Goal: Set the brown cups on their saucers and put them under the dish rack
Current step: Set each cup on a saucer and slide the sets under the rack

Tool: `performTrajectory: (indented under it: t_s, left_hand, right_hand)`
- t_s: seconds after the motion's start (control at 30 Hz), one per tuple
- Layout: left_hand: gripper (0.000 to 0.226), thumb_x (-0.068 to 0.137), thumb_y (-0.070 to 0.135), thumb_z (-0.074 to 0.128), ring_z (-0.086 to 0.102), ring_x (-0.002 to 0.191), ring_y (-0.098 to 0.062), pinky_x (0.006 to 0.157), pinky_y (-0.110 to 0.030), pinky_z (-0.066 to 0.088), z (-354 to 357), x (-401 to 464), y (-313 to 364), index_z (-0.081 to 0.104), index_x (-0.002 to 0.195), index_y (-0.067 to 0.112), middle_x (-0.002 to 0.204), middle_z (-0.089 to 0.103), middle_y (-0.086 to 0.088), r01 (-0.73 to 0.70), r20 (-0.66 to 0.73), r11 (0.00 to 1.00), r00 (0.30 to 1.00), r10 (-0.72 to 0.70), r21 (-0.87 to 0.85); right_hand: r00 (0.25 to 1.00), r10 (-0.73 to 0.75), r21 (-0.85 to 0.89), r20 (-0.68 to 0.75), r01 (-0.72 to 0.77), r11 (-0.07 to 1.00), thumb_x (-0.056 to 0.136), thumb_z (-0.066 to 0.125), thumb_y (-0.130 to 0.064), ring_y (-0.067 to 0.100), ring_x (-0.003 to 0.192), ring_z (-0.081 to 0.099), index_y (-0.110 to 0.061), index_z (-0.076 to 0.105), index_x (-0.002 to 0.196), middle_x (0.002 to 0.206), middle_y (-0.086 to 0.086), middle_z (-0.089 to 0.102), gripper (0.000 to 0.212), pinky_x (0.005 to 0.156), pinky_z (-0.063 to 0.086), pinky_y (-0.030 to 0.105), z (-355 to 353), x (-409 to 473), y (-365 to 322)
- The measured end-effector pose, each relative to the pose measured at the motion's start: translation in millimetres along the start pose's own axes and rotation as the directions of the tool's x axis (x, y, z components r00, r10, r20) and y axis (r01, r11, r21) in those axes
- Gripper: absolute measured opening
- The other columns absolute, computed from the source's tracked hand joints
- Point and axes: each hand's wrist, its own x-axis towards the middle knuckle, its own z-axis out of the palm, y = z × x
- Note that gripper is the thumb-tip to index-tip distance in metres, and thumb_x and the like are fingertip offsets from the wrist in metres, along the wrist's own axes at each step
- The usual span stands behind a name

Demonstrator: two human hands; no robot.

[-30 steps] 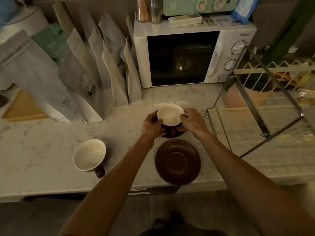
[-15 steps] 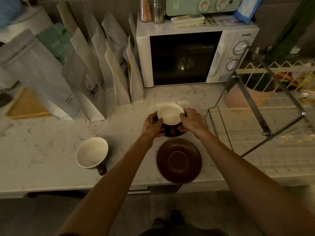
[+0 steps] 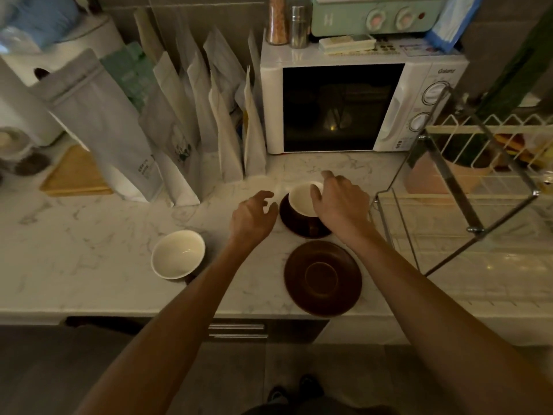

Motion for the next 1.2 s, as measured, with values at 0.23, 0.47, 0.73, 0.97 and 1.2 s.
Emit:
performTrajectory:
  t_s: [0.23, 0.47, 0.73, 0.97, 1.2]
  left_hand:
    - [0.040, 0.094, 0.041, 0.046, 0.058, 0.116, -0.026, 0.102, -0.045, 0.039, -68.0, -32.2, -40.2, 0.057, 0.129, 0.026, 0.129, 0.063, -0.002, -0.115, -0.144, 0.825, 0.962, 0.230, 0.553]
    - [0.044, 0.094, 0.043, 0.047, 0.049, 0.127, -0.031, 0.109, -0.052, 0.031, -113.2, -78.5, -121.1, 0.053, 0.133, 0.024, 0.138, 0.056, -0.006, 0.153, -0.216, 0.808, 0.976, -0.032, 0.569]
    - [0.050, 0.096, 0.042, 0.048, 0.065, 0.107, -0.028, 0.087, -0.039, 0.051, -114.4, -115.5, -157.5, 0.045, 0.140, 0.018, 0.125, 0.064, -0.012, 0.322, -0.251, 0.904, 0.934, -0.254, 0.283]
    - [0.052, 0.097, 0.043, 0.046, 0.067, 0.104, -0.029, 0.093, -0.044, 0.053, -98.6, -107.4, -158.4, 0.042, 0.143, 0.018, 0.123, 0.067, -0.013, 0.424, -0.101, 0.902, 0.897, -0.430, -0.076]
    - [0.050, 0.096, 0.041, 0.043, 0.068, 0.099, -0.031, 0.085, -0.050, 0.057, -88.0, -99.0, -164.5, 0.045, 0.140, 0.018, 0.113, 0.070, -0.017, 0.416, -0.064, 0.889, 0.898, -0.435, -0.193]
  right_hand:
    - [0.890, -0.434, 0.212, 0.136, 0.402, 0.891, 0.099, 0.045, -0.039, 0.026, 0.129, 0.050, -0.017, 0.051, 0.138, 0.142, 0.007, 0.053, 0.045, 0.102, 0.039, 0.041, 14.8, -6.0, -63.6]
    - [0.750, -0.616, 0.294, 0.242, 0.548, 0.783, 0.098, 0.047, -0.038, 0.023, 0.136, 0.042, -0.020, 0.050, 0.139, 0.150, 0.003, 0.044, 0.045, 0.109, 0.035, 0.041, 36.3, -29.4, -126.3]
    - [0.747, -0.583, 0.376, 0.318, 0.465, 0.801, 0.097, 0.049, -0.036, 0.029, 0.120, 0.055, -0.020, 0.048, 0.137, 0.132, 0.008, 0.060, 0.043, 0.092, 0.047, 0.039, 67.3, -54.1, -164.9]
    - [0.802, -0.469, 0.341, 0.369, 0.353, 0.871, 0.100, 0.039, -0.031, 0.035, 0.115, 0.057, -0.014, 0.045, 0.137, 0.126, 0.016, 0.062, 0.042, 0.088, 0.045, 0.039, 89.5, -57.1, -173.8]
    - [0.850, -0.395, 0.384, 0.349, 0.255, 0.887, 0.099, 0.038, -0.019, 0.033, 0.116, 0.058, -0.015, 0.054, 0.134, 0.126, 0.012, 0.065, 0.038, 0.094, 0.048, 0.040, 94.0, -59.9, -173.2]
